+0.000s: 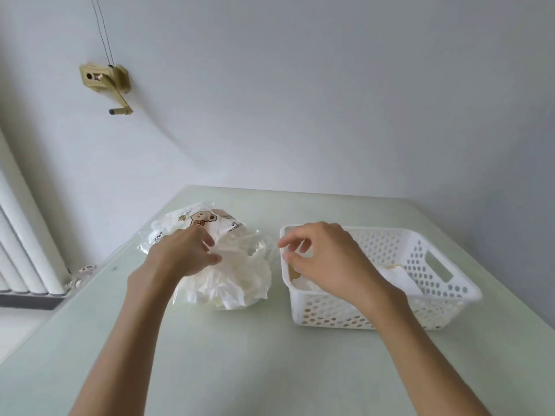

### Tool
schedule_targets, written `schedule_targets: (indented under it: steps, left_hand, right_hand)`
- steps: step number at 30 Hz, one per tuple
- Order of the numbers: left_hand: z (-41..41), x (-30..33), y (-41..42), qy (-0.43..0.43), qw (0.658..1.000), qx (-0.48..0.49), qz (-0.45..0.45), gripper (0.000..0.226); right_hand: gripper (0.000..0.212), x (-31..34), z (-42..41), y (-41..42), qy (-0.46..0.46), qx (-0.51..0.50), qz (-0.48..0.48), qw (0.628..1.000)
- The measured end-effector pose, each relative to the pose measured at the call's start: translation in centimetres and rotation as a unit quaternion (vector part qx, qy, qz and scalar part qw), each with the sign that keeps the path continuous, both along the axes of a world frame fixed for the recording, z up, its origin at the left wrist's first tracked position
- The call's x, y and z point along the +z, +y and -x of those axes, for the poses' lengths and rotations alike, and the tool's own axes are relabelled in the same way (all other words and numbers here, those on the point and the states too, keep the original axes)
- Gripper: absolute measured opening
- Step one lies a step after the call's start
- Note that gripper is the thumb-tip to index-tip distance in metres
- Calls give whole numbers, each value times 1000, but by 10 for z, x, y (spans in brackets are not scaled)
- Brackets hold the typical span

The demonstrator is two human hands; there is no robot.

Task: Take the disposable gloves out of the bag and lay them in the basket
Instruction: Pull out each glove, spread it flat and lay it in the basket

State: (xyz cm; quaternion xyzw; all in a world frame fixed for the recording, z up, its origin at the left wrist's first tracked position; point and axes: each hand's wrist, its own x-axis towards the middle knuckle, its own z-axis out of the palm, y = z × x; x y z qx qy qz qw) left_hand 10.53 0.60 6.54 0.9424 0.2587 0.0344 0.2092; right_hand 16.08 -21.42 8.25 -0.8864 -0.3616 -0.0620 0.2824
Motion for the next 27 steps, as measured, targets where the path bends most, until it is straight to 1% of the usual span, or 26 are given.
schedule_targets:
  steps: [1,2,3,5,6,8,9,10,11,13,14,15,16,17,18,19,20,21,23,25,27]
  left_hand:
    - [-2,-3,4,-14,1000,-6,11,19]
    - [-3,-5,7,-31,999,-12,31,13]
    - [-5,-6,9,-51,997,-10,55,11]
    - [-3,-7,15,-97,992,8,81,17]
    - [-3,-6,17,-118,990,14,70,22]
    - [-2,-6,20,-143,989,19,25,28]
    - [0,-5,18,-148,989,17,5,32]
    - [1,-4,16,-144,990,9,-2,37]
    - [2,-3,15,-133,991,-4,-1,42]
    - [0,-4,12,-105,993,-50,6,46]
    - [-1,-6,12,-88,994,-71,15,41]
    - [0,-6,13,-59,993,-92,33,29]
    - [1,-5,13,-18,991,-120,50,27]
    - [2,-5,13,27,987,-145,63,49]
    - [2,-6,11,60,985,-150,66,70]
    - [2,-7,8,67,986,-143,55,81]
    - [0,-9,4,46,990,-127,38,84]
    - [-4,-13,1,15,995,-99,17,82]
    - [-11,-21,-4,-42,998,-49,-26,74]
    - [-14,-26,-4,-65,997,-19,-36,64]
    - [-15,-28,-1,-71,997,-15,-34,56]
  right_hand:
    - [19,-4,3,16,-14,7,16,1000]
    - [19,-8,4,30,-26,7,35,999]
    - [19,-10,3,41,-36,1,56,998]
    - [15,-13,-3,59,-60,-24,101,993]
    - [16,-14,-7,63,-73,-37,126,989]
    - [28,-19,-14,72,-99,-51,197,974]
    - [33,-22,-15,75,-104,-49,237,965]
    - [33,-24,-14,78,-108,-40,262,958]
    - [27,-27,-13,81,-110,-30,264,958]
    - [14,-27,-13,82,-83,-22,216,973]
    - [13,-24,-14,83,-55,-27,178,982]
    - [13,-21,-16,83,-20,-35,136,990]
    - [13,-18,-19,84,16,-38,94,995]
    - [13,-15,-21,85,44,-34,61,997]
    - [13,-13,-23,87,62,-25,44,997]
    - [14,-10,-24,89,76,-16,41,996]
    - [15,-8,-25,91,86,-9,38,996]
    - [16,-5,-26,92,93,-9,29,995]
    - [16,2,-30,90,98,-19,-7,995]
    - [16,6,-35,85,120,-26,-46,991]
    - [15,3,-40,79,146,-25,-61,987]
